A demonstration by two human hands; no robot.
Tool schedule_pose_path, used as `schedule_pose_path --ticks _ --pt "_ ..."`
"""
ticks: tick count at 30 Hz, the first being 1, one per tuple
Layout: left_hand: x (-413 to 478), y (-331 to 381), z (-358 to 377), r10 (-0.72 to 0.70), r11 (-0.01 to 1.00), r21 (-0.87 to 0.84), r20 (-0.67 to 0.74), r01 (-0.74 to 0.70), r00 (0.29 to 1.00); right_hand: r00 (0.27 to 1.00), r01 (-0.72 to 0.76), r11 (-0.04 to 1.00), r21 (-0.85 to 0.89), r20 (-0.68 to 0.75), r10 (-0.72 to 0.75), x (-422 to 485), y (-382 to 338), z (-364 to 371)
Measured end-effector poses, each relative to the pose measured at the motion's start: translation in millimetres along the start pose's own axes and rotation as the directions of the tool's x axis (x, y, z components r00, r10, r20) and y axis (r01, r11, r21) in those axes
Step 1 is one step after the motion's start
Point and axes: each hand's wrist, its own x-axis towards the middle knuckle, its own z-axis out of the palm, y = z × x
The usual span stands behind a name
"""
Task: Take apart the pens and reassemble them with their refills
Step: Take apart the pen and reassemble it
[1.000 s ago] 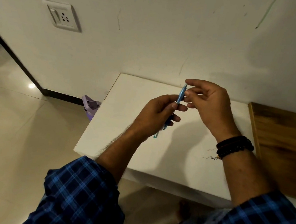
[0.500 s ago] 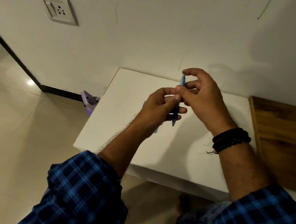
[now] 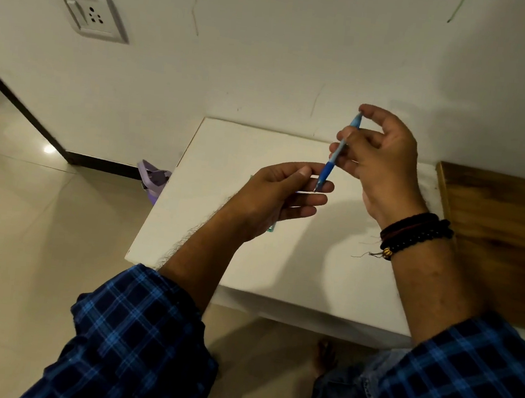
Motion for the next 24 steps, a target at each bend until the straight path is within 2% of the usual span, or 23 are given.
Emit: schedule_pose_path --ticks 8,24 --pt "0.3 -1.7 -2.6 0.013 0.996 0.083 0.031 -0.016 0.999 0.993 0.035 0.995 -0.089 0.114 -0.025 -1.3 4.7 1.7" --pt "1.9 -9.1 2.7 0.005 0.998 0.063 0.013 -0.006 1.0 0.993 0.009 0.992 -0.122 0.12 0.006 -1.1 10.1 0.4"
